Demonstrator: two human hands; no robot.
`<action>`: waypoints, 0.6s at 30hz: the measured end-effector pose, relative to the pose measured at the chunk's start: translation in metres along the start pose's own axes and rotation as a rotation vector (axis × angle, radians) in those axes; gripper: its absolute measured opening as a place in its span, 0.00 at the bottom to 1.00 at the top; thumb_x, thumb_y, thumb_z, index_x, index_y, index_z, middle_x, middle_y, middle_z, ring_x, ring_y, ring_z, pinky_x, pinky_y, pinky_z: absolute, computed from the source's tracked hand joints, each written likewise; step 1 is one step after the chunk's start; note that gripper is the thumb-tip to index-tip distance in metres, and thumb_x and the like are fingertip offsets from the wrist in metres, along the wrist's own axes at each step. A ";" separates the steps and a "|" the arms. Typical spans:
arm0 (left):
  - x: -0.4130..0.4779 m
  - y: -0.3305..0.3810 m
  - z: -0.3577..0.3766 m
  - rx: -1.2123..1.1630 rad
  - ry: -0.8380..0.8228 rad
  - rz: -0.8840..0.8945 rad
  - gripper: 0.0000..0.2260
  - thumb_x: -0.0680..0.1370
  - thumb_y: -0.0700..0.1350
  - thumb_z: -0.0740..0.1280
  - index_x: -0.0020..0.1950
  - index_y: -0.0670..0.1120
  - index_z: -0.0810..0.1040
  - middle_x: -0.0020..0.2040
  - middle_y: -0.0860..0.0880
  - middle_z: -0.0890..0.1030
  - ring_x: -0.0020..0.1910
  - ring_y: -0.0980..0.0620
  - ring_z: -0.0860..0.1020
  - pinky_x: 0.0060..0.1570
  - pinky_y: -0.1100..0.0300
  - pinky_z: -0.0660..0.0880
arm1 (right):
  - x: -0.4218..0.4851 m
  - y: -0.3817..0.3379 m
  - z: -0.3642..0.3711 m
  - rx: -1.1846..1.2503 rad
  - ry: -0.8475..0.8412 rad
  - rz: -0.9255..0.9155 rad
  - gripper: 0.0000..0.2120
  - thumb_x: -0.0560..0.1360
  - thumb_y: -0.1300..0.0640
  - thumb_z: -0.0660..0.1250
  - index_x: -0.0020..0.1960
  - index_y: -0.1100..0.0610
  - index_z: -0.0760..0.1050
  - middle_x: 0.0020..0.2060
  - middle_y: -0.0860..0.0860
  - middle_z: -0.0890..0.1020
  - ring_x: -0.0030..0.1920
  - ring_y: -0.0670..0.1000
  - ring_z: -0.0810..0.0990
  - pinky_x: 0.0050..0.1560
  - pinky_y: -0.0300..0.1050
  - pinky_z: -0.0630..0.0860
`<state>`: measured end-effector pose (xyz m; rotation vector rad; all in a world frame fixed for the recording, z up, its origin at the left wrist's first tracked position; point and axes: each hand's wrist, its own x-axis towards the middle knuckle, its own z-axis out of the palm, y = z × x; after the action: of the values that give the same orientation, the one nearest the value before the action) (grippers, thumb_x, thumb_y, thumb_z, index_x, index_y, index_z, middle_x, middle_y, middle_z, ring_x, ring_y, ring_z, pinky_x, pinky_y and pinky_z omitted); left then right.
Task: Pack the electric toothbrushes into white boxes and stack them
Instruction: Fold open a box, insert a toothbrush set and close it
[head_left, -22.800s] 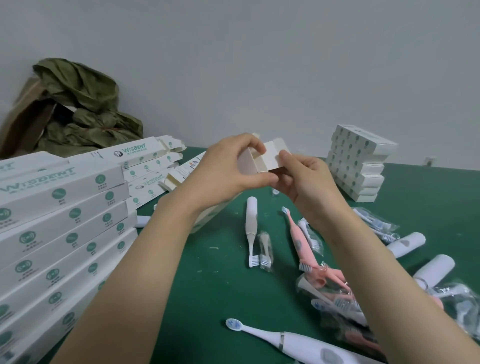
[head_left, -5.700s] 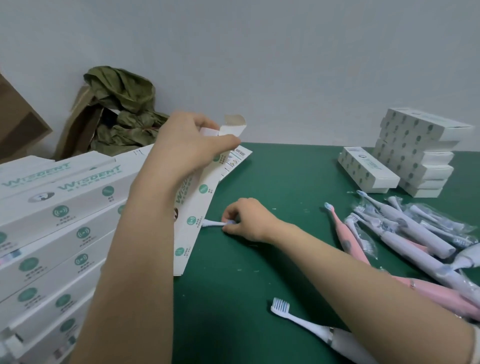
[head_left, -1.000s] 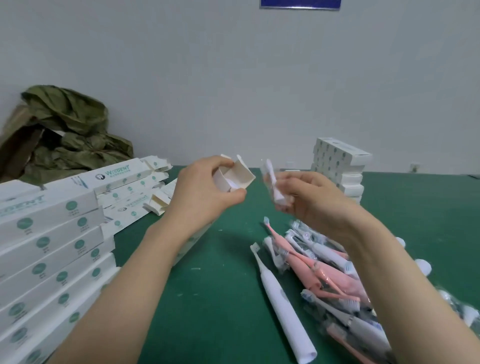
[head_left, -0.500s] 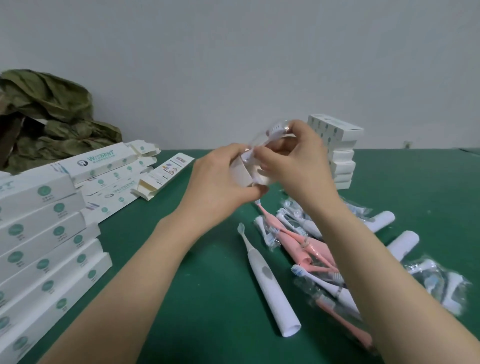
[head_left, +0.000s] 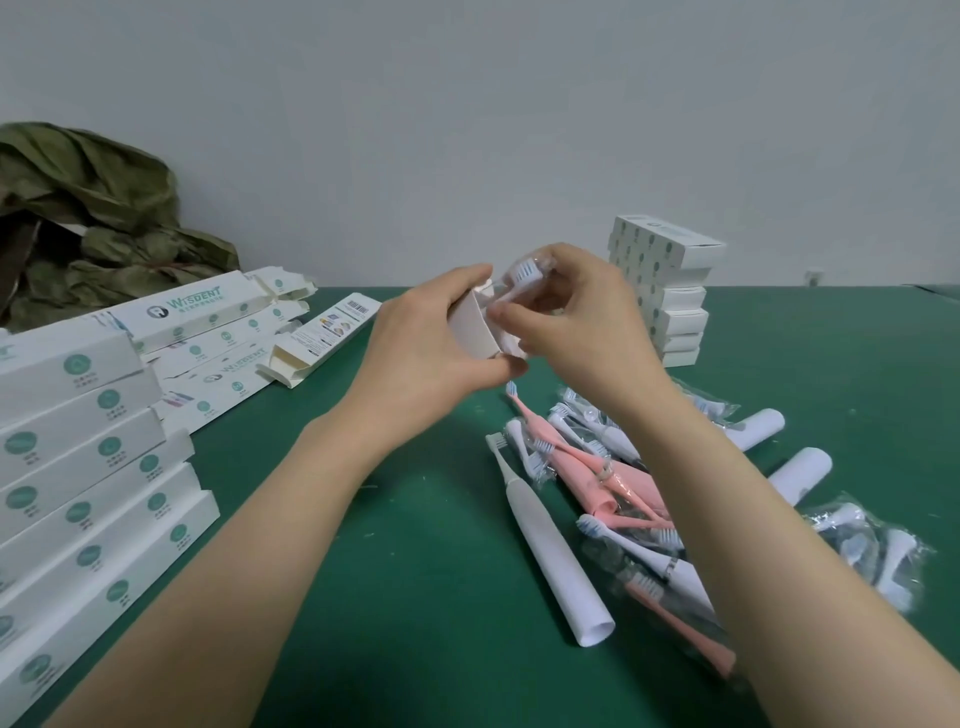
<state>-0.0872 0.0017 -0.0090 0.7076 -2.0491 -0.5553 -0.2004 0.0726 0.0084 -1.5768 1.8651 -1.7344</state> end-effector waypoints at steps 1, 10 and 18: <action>0.000 0.000 0.000 0.004 0.005 -0.001 0.35 0.61 0.50 0.79 0.68 0.52 0.74 0.53 0.60 0.76 0.52 0.64 0.73 0.47 0.80 0.66 | 0.000 -0.001 0.000 -0.064 -0.002 -0.011 0.10 0.70 0.59 0.69 0.50 0.58 0.76 0.39 0.50 0.82 0.40 0.51 0.79 0.41 0.49 0.76; 0.002 0.001 -0.003 -0.002 0.039 -0.003 0.36 0.62 0.49 0.79 0.68 0.51 0.73 0.58 0.56 0.78 0.54 0.60 0.75 0.53 0.69 0.70 | -0.001 -0.005 0.002 0.047 0.220 -0.096 0.07 0.74 0.60 0.68 0.50 0.55 0.72 0.39 0.44 0.78 0.40 0.47 0.81 0.43 0.39 0.76; 0.004 0.001 -0.008 0.070 0.073 0.032 0.35 0.63 0.47 0.78 0.69 0.47 0.73 0.62 0.51 0.78 0.58 0.55 0.74 0.53 0.72 0.65 | 0.002 0.007 0.009 -0.215 0.131 -0.226 0.08 0.77 0.58 0.63 0.47 0.55 0.81 0.40 0.46 0.75 0.37 0.37 0.71 0.40 0.25 0.64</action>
<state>-0.0822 -0.0012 -0.0018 0.7247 -2.0158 -0.4355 -0.1990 0.0639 0.0007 -1.8588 2.0658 -1.8187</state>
